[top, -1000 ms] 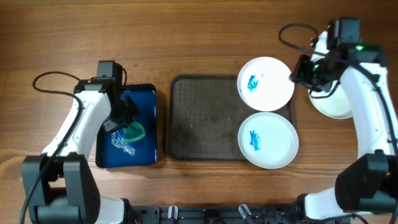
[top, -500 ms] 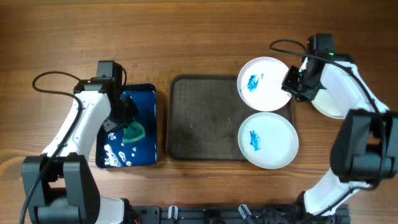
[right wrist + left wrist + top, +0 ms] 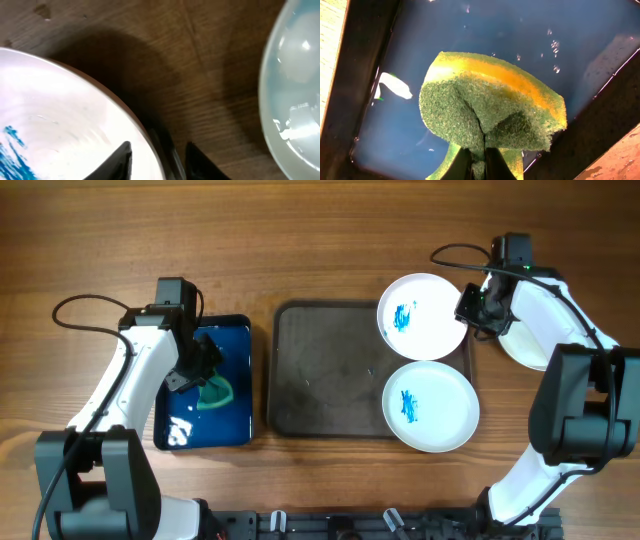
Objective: Clean dirty plates on tray and stack at the side
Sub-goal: 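Grip the rim of the upper blue-smeared plate with the right gripper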
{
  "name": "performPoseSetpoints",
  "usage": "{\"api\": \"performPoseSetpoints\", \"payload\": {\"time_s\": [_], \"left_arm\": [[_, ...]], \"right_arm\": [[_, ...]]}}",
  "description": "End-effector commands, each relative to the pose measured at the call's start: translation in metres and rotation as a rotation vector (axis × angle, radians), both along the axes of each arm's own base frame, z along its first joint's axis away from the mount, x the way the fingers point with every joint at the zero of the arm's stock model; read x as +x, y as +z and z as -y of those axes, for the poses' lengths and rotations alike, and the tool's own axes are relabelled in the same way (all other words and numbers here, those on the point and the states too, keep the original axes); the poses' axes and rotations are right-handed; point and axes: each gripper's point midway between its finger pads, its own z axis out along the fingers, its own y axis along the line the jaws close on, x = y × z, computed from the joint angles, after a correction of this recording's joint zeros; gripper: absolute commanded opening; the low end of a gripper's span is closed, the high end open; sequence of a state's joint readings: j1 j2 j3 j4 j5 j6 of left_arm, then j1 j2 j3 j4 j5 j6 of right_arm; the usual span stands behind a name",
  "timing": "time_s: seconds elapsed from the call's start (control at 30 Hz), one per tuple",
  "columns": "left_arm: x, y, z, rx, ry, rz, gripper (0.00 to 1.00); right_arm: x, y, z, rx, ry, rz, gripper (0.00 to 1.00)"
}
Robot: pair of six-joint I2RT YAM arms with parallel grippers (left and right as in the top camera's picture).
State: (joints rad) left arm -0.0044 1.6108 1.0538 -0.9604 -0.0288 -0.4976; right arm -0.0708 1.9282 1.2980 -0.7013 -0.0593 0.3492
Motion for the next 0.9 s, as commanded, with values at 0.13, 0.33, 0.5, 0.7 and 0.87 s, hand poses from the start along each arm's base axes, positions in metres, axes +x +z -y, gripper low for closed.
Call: {"api": "performPoseSetpoints", "payload": {"time_s": [0.13, 0.33, 0.5, 0.7, 0.87], "left_arm": [[0.005, 0.008, -0.001, 0.006, -0.019, 0.024, 0.04], [0.002, 0.008, -0.001, 0.006, -0.019, 0.011, 0.04], [-0.001, 0.007, -0.001, 0.007, -0.019, 0.001, 0.04], [-0.001, 0.007, -0.001, 0.007, -0.019, 0.002, 0.04], [0.0, 0.007, -0.001, 0.007, -0.019, 0.004, 0.04]], "right_arm": [[0.011, 0.0, -0.013, 0.069, 0.027, 0.036, 0.24], [0.01, -0.007, -0.013, 0.071, 0.027, 0.023, 0.2], [0.002, -0.032, -0.028, 0.089, 0.06, -0.043, 0.16], [0.006, -0.032, -0.053, 0.087, 0.12, -0.027, 0.06], [0.003, -0.032, -0.065, 0.084, 0.161, -0.031, 0.04]]}}
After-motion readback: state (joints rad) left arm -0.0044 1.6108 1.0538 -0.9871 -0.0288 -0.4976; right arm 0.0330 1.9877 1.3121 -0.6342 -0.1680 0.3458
